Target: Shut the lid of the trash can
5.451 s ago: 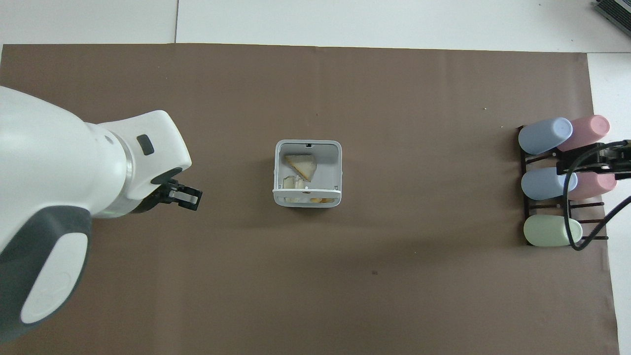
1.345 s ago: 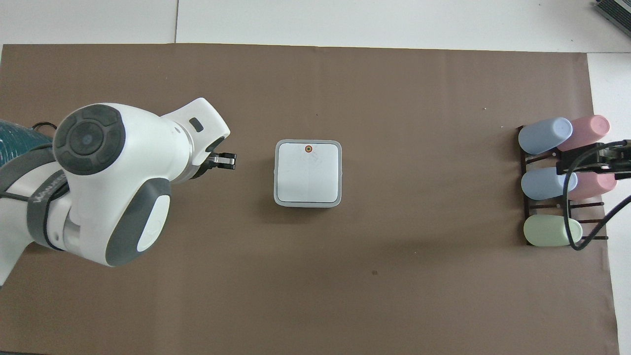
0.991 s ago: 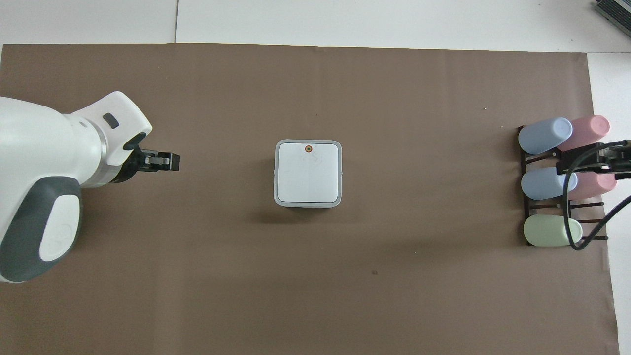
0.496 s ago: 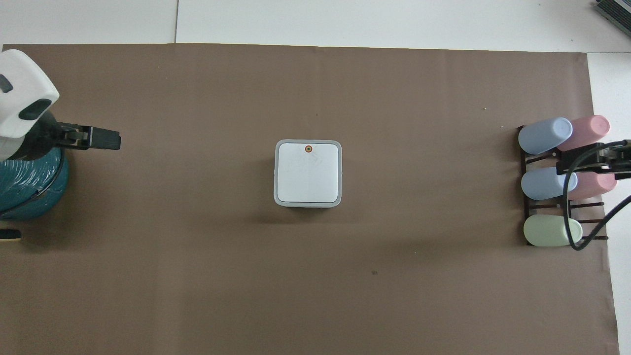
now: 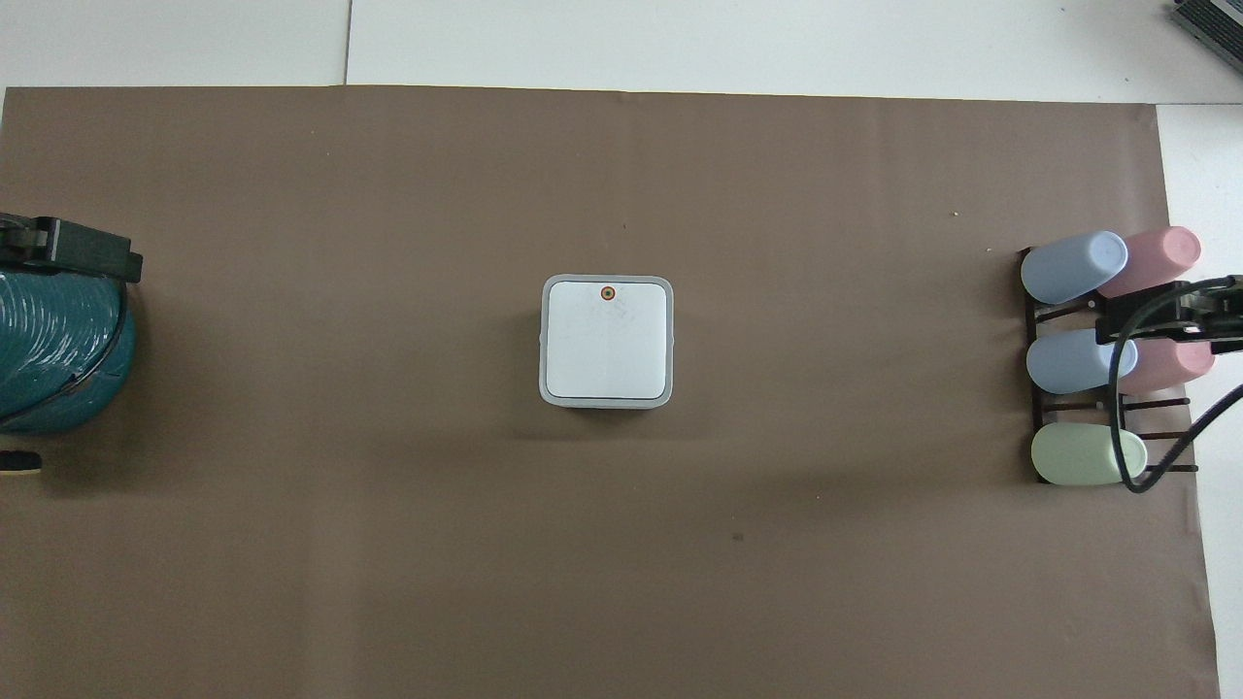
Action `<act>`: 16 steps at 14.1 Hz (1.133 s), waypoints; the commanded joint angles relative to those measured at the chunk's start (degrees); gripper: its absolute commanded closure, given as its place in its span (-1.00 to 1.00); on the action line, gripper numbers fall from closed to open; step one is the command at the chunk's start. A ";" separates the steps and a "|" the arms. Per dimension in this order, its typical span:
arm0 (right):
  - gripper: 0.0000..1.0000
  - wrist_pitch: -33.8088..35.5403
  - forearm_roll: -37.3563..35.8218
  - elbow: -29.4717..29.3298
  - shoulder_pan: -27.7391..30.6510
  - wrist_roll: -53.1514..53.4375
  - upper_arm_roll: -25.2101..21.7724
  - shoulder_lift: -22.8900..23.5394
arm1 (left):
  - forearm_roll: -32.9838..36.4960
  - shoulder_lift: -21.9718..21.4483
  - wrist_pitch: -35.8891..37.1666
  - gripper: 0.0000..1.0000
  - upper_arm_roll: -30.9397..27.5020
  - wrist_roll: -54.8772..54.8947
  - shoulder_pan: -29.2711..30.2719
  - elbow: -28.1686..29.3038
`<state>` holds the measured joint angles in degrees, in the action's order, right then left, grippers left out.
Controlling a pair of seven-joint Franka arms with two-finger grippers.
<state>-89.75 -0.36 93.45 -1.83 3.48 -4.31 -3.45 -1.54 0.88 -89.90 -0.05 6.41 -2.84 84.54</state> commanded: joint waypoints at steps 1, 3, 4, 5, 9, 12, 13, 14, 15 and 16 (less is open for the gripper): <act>-1.00 0.36 -0.25 1.56 0.68 -1.55 0.53 -1.56 | -0.40 -4.56 1.30 -1.00 0.13 2.12 1.17 5.97; -1.00 0.36 -0.25 1.56 0.60 -1.46 0.53 -1.56 | -0.40 -5.79 1.92 -1.00 0.13 1.24 1.08 8.00; -1.00 0.37 -0.25 1.56 0.68 -1.46 0.53 -1.56 | -0.40 -5.80 2.70 -1.00 0.13 1.15 1.08 8.01; -1.00 0.37 -0.25 1.56 0.60 -1.46 0.53 -1.56 | -0.40 -5.80 2.71 -1.00 0.13 1.24 1.08 7.92; -1.00 0.28 -0.25 1.56 0.60 -1.55 0.53 -1.56 | -0.40 -5.89 2.89 -1.00 0.13 1.24 1.17 8.10; -1.00 0.37 -0.25 1.56 0.68 -1.55 0.53 -1.56 | -0.05 -5.80 2.98 -1.00 0.13 1.33 1.08 8.01; -1.00 0.37 -0.25 1.56 0.60 -1.46 0.53 -1.56 | -0.05 -5.80 2.98 -1.00 0.13 1.41 1.17 8.01; -1.00 0.28 -0.25 1.56 0.68 -1.46 0.53 -1.56 | -0.05 -5.80 2.98 -1.00 0.13 1.59 1.17 8.01; -1.00 0.36 -0.25 1.56 0.68 -1.46 0.53 -1.56 | -0.05 -5.80 2.98 -1.00 0.13 1.50 1.17 8.01; -1.00 0.37 -0.25 1.56 0.60 -1.46 0.53 -1.56 | 0.04 -5.80 2.98 -1.00 0.13 1.50 1.08 8.01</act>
<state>-89.75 -0.36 93.45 -1.83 3.48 -4.31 -3.45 -1.55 -3.55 -87.43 -0.08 7.22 -2.19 91.24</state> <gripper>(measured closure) 0.000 0.000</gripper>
